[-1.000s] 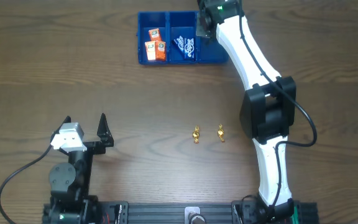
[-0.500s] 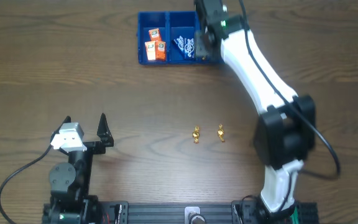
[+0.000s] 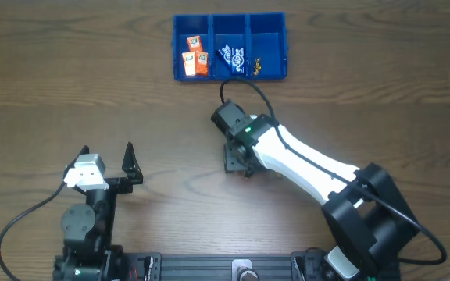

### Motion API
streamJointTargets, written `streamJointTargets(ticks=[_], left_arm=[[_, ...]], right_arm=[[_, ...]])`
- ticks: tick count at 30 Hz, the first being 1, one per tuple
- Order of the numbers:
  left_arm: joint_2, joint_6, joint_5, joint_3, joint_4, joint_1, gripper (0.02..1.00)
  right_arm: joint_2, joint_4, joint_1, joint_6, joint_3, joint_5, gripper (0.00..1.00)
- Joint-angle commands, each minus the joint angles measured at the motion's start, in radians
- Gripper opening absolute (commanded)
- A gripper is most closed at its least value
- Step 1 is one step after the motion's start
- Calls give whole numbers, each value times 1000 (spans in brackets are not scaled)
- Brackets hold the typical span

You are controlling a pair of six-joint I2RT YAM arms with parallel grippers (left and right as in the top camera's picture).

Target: Sort Candies Into Trays

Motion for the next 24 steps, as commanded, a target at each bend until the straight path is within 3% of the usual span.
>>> streamJointTargets(ticks=[1, 16, 19, 24], left_arm=[[-5, 14, -5, -24, -35, 4, 998], [-5, 14, -5, -24, -35, 4, 998], [-5, 14, -5, -24, -35, 4, 998], [-5, 14, -5, -24, -35, 4, 998]], right_arm=[[16, 18, -3, 63, -35, -9, 636], [104, 64, -6, 63, -35, 2, 441], [106, 68, -6, 66, -35, 2, 301], [90, 67, -8, 70, -27, 13, 196]])
